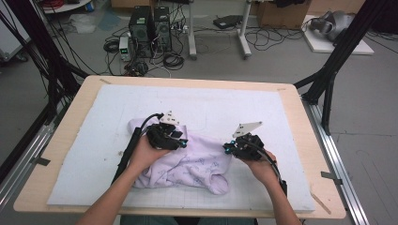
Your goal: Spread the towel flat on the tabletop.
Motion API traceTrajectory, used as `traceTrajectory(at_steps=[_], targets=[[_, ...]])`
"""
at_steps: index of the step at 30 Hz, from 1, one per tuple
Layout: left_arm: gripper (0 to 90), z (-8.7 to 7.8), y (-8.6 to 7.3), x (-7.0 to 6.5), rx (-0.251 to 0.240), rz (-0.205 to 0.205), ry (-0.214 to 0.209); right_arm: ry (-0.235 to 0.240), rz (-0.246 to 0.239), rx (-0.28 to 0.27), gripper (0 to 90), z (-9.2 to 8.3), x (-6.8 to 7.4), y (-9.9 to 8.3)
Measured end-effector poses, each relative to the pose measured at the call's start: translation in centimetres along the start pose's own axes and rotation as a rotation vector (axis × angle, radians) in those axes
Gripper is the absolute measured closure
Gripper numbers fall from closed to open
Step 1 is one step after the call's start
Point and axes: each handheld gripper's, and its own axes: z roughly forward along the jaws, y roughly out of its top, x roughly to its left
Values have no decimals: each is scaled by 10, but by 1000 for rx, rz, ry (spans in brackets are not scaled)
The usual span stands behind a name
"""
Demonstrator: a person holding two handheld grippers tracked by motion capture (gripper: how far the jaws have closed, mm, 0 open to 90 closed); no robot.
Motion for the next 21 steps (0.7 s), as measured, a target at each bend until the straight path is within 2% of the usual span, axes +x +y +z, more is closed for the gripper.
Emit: traceTrajectory(at_steps=[2, 3, 5, 7, 8, 9, 13, 16, 21], targets=[[583, 14, 0, 0, 57, -6, 20, 4, 15, 3, 857, 3, -3, -1], [583, 20, -1, 1, 92, 5, 32, 4, 15, 3, 857, 3, -3, -1], [673, 30, -3, -1, 151, 38, 71, 8, 12, 6, 857, 6, -4, -2], [778, 30, -3, -2, 142, 55, 96, 9, 10, 8, 857, 7, -3, -3], [836, 28, -2, -2, 135, 61, 84, 11, 11, 5, 857, 8, -3, -3], [858, 25, -2, -2, 122, 51, 76, 11, 13, 7, 857, 9, -3, -4], [875, 1, -1, 1, 35, 40, 69, 13, 21, 1, 857, 7, -5, -6], [877, -23, -4, 5, -51, 24, 67, 9, 20, -1, 858, 4, -5, -6], [877, -57, -17, 15, -108, 2, 105, 4, 19, -19, 861, -2, -5, -6]])
